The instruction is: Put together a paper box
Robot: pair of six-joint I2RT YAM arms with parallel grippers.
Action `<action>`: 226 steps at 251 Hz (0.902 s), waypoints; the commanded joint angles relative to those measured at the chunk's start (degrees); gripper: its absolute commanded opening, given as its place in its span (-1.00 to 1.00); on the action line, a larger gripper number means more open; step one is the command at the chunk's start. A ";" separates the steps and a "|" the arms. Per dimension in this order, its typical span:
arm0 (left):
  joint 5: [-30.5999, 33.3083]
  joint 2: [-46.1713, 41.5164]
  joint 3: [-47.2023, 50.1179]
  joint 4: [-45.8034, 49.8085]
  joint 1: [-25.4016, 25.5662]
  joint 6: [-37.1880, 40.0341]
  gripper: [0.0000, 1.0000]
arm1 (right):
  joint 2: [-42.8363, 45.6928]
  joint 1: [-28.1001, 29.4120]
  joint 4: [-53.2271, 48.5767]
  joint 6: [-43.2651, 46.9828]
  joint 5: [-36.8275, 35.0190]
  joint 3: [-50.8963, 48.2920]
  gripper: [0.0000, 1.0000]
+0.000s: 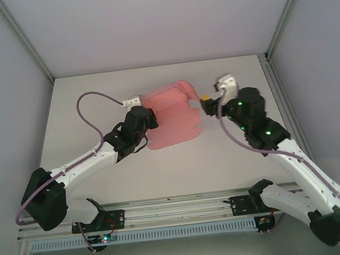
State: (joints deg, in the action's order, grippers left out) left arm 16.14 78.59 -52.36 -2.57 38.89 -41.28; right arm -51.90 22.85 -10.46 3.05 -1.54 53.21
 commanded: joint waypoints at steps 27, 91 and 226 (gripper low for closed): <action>-6.05 -0.72 1.08 -7.35 -0.59 3.56 -1.00 | -4.79 -17.99 -1.36 -7.76 20.20 0.88 0.46; -5.83 0.73 -0.19 -5.46 -0.58 3.94 -1.00 | -19.10 -16.80 -0.99 -8.40 53.61 6.88 0.24; -6.99 3.77 -1.94 -3.97 -0.62 4.20 -1.00 | -21.57 -7.20 -3.97 -0.34 50.73 7.82 0.15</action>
State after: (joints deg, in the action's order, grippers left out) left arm 9.26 81.19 -51.99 -6.04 38.87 -38.11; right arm -72.82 13.21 -13.82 -0.34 48.14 58.41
